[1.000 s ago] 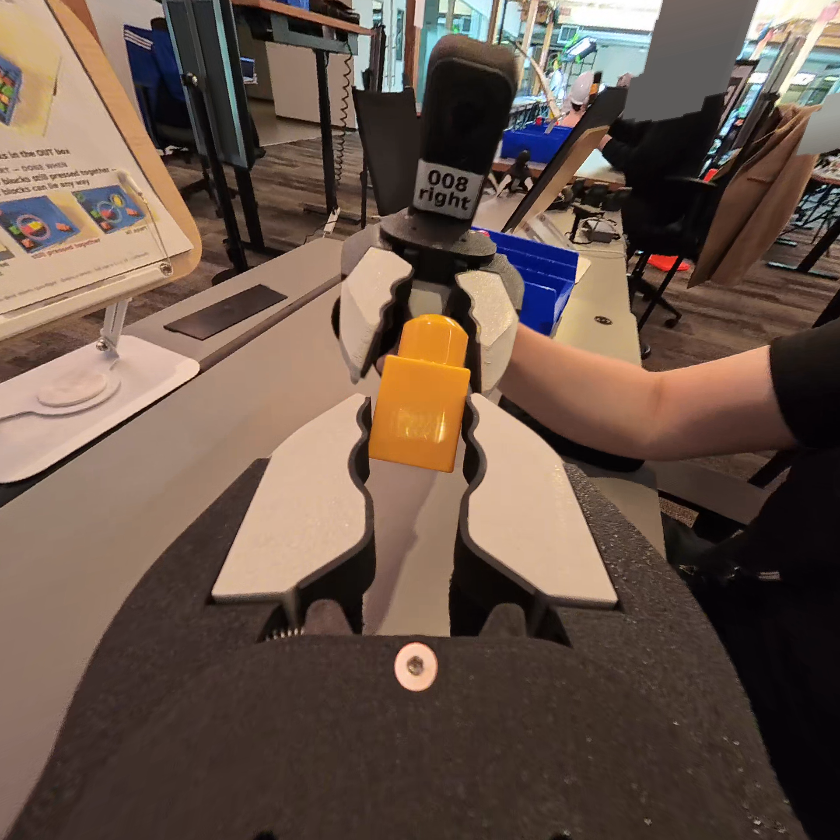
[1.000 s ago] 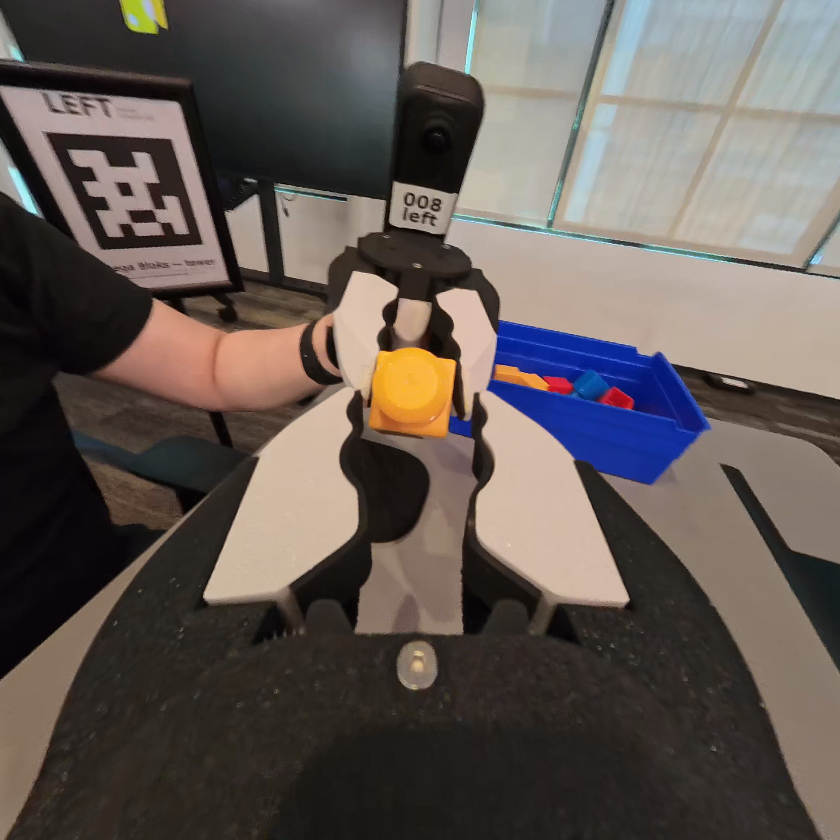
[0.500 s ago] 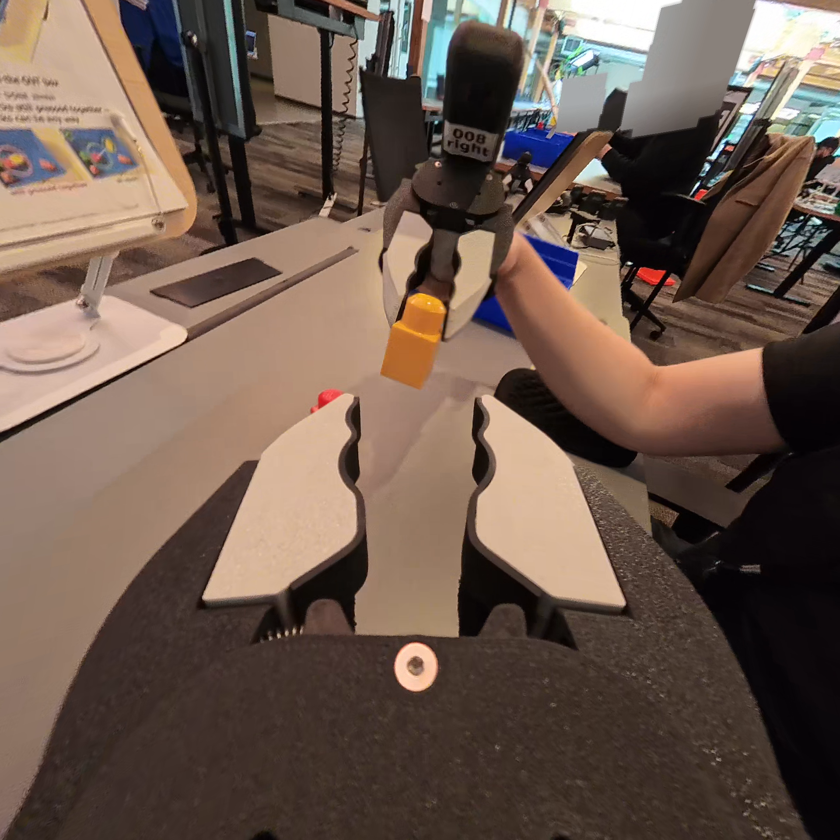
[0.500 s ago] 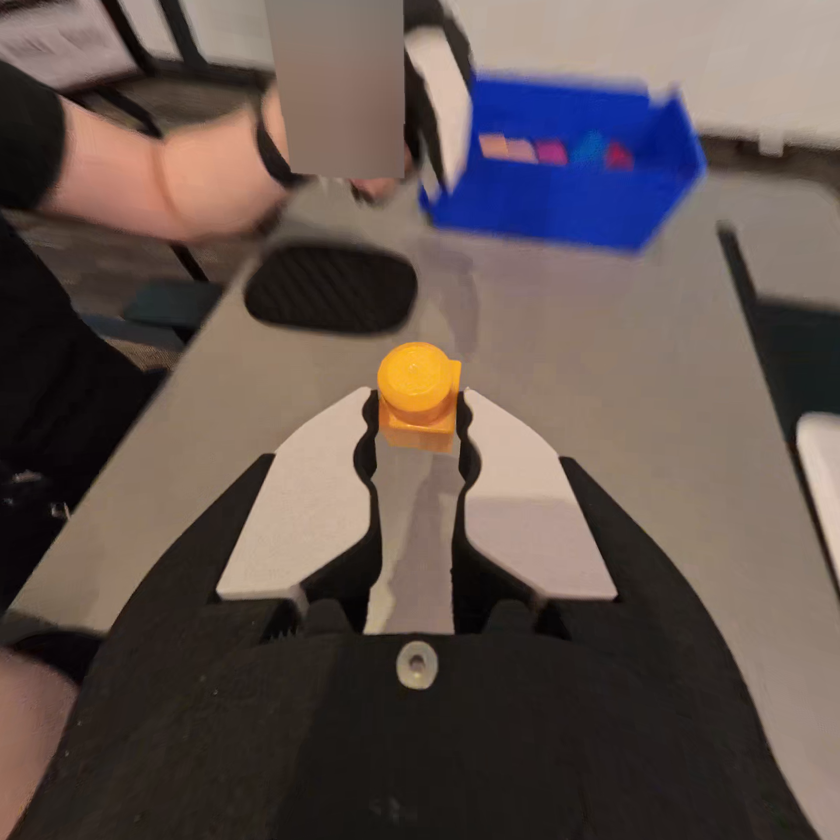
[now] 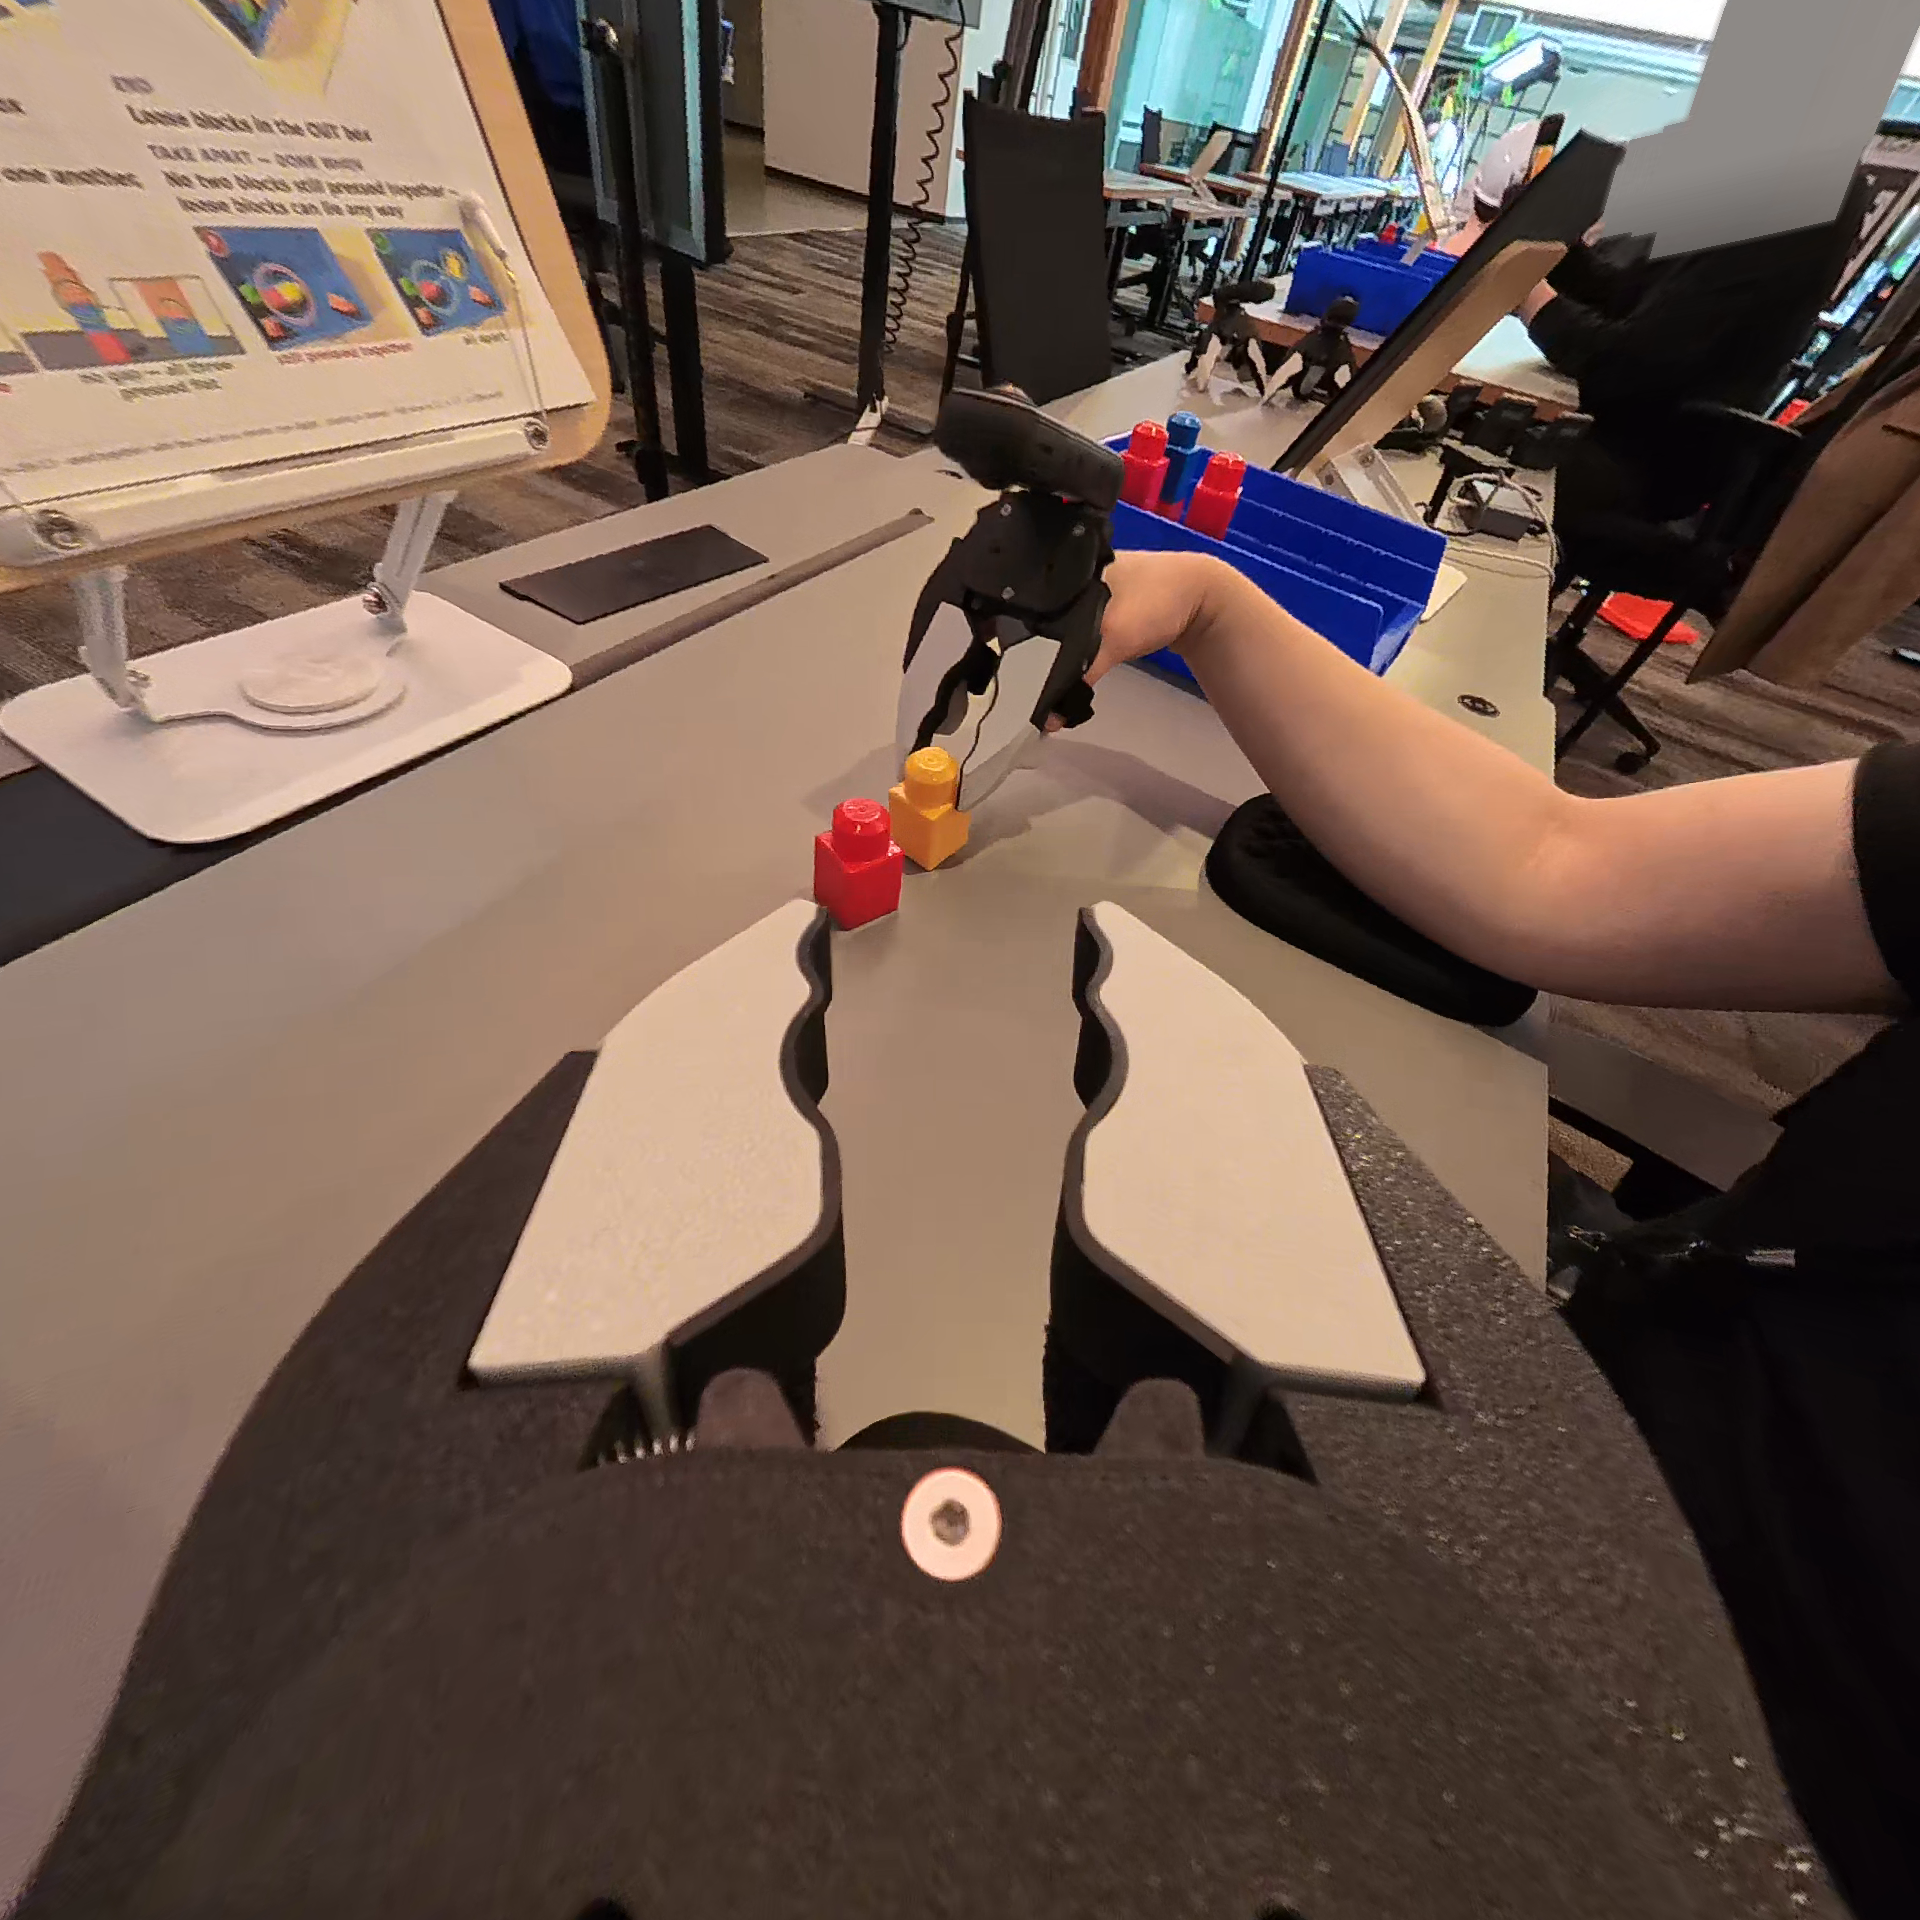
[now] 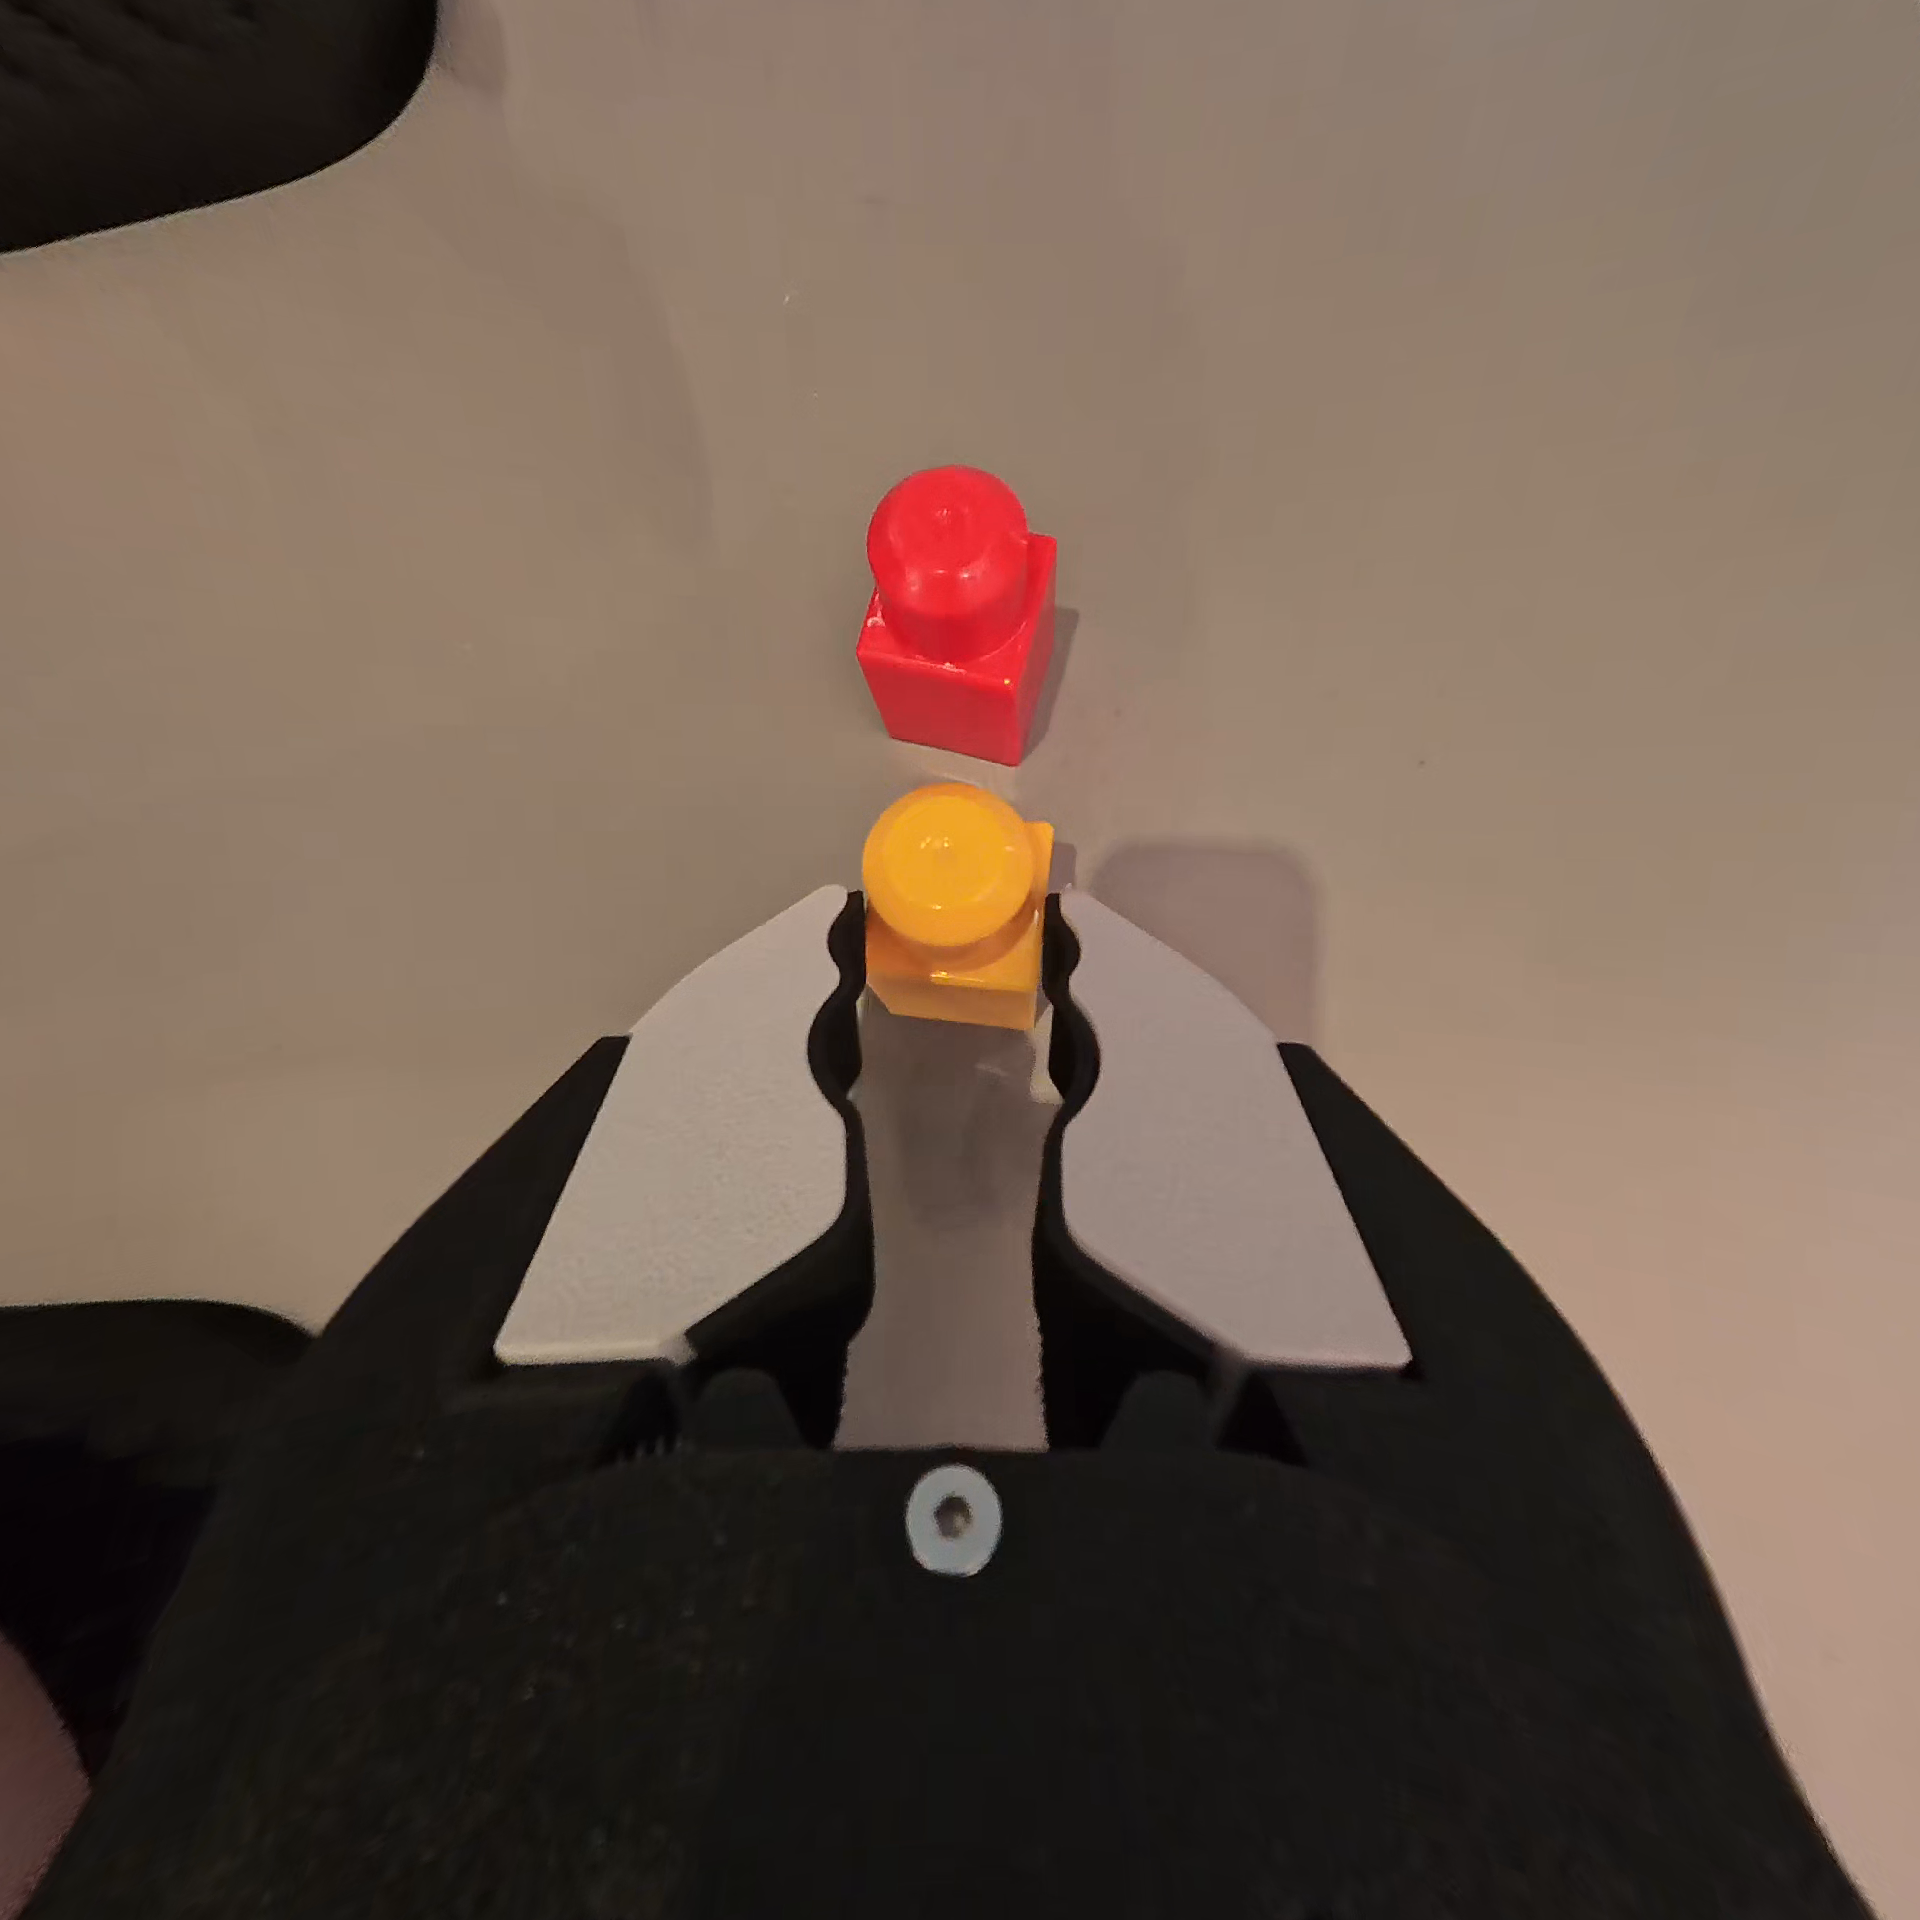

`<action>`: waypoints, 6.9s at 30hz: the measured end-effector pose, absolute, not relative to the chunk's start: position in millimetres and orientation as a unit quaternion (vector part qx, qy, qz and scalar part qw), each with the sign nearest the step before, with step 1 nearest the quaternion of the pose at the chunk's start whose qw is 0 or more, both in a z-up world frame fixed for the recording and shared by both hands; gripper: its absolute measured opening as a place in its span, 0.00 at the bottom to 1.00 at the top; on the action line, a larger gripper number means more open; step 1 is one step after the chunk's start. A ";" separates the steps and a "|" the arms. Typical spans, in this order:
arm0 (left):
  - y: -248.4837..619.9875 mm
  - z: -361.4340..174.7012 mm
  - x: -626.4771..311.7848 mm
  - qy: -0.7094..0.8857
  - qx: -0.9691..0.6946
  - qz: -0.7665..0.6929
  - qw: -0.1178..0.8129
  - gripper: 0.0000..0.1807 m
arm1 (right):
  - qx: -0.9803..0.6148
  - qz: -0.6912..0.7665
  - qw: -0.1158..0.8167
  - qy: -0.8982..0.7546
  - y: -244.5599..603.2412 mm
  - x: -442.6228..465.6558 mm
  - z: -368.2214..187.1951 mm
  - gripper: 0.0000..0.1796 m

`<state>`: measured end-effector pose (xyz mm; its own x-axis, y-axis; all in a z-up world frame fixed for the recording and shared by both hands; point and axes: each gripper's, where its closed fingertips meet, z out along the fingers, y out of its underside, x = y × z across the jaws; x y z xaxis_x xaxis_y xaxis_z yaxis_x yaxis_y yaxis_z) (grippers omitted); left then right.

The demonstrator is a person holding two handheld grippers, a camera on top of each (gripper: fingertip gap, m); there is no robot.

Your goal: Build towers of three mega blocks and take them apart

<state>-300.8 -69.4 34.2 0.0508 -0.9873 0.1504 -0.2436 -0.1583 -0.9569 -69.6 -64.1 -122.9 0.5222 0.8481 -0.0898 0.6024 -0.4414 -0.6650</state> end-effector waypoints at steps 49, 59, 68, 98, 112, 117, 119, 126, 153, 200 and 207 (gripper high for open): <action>157.4 -114.4 -502.7 0.415 -0.884 -0.046 0.211 0.20 | -0.770 0.229 0.445 -0.397 -57.9 -64.0 -48.2 0.27; 165.4 -141.6 -514.7 0.446 -0.886 0.028 0.120 0.20 | -0.779 0.229 0.426 -0.399 -56.4 -64.3 -55.7 0.26; 170.9 -142.3 -499.7 0.471 -0.877 0.013 0.094 0.21 | -0.786 0.238 0.415 -0.392 -58.4 -59.9 -61.3 0.25; 10.1 161.5 -272.7 0.441 -0.488 -0.533 0.533 0.20 | -0.804 0.285 0.355 -0.382 -81.5 -67.5 -81.1 0.31; 1.8 133.6 -194.8 0.443 -0.457 -0.626 0.450 0.20 | -0.844 0.248 0.257 -0.399 -62.9 -79.2 -139.2 0.21; -11.8 104.2 -169.5 0.475 -0.476 -0.628 0.391 0.20 | -0.831 0.277 0.348 -0.335 -55.5 -52.3 -97.3 0.20; -28.4 85.0 -153.9 0.506 -0.485 -0.627 0.341 0.20 | -0.797 0.329 0.420 -0.282 -56.4 -42.3 -50.0 0.20; -85.5 36.7 -122.1 0.589 -0.480 -0.617 0.207 0.20 | -0.626 0.456 0.566 -0.283 -103.3 -54.6 88.3 0.20; -116.5 -1.1 -128.7 0.688 -0.492 -0.513 0.144 0.20 | -0.714 0.463 0.394 -0.349 -113.0 -106.1 44.8 0.20; -96.1 7.2 -138.2 0.657 -0.525 -0.523 0.140 0.23 | -0.766 0.396 0.309 -0.401 -108.5 -123.0 -5.7 0.20; -106.6 -28.4 -145.7 0.725 -0.531 -0.423 0.116 0.23 | -0.787 0.346 0.272 -0.433 -113.5 -127.2 -22.3 0.20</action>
